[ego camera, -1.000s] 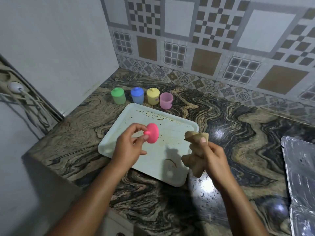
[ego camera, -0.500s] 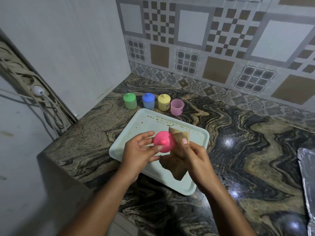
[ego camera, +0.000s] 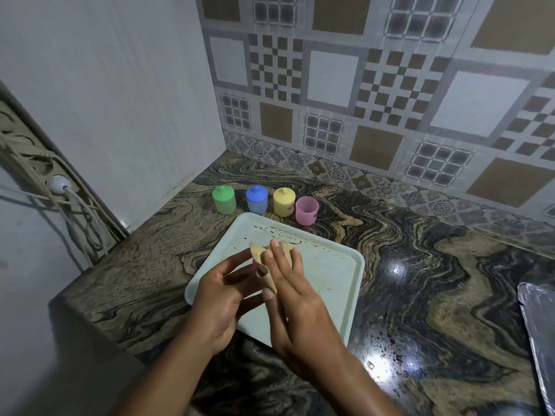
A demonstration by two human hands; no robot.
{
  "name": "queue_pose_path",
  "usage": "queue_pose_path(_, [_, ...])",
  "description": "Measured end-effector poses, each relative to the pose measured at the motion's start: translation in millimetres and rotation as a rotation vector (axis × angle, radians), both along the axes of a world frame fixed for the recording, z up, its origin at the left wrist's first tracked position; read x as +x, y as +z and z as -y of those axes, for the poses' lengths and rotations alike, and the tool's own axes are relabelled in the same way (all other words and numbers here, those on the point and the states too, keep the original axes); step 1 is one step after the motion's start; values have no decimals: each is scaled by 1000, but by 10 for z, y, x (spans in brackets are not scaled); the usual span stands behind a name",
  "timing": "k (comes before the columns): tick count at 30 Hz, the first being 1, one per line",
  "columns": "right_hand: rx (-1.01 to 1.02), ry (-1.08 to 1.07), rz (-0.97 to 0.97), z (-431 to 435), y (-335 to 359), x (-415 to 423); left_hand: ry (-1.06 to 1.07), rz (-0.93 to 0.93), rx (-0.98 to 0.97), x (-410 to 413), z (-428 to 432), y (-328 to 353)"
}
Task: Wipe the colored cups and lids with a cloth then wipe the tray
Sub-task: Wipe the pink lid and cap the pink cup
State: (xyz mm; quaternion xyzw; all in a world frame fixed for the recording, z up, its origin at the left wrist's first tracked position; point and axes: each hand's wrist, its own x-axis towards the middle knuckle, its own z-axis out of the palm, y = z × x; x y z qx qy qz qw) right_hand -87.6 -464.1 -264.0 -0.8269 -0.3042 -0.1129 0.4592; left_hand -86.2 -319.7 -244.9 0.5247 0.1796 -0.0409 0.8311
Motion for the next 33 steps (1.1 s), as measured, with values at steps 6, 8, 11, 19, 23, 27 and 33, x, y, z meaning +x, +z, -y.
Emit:
queue_pose_path(6, [89, -31, 35, 6, -59, 170, 1, 72, -19, -54, -96, 87])
queue_pose_path(8, [112, -18, 53, 48, -43, 270, -9, 98, -9, -56, -150, 104])
queue_pose_path(11, [51, -35, 19, 174, -66, 425, -60, 104, 21, -66, -192, 141])
queue_pose_path(19, [589, -11, -554, 222, 227, 236, 112, 54, -27, 0, -125, 139])
queue_pose_path(23, [566, 13, -530, 75, 294, 47, 81, 65, 45, -32, 53, 144])
queue_pose_path(27, [453, -37, -444, 83, 240, 58, 12, 110, 112, -66, 146, 170])
queue_pose_path(33, [73, 4, -78, 91, 186, 35, -46, 101, 102, -41, 64, 241])
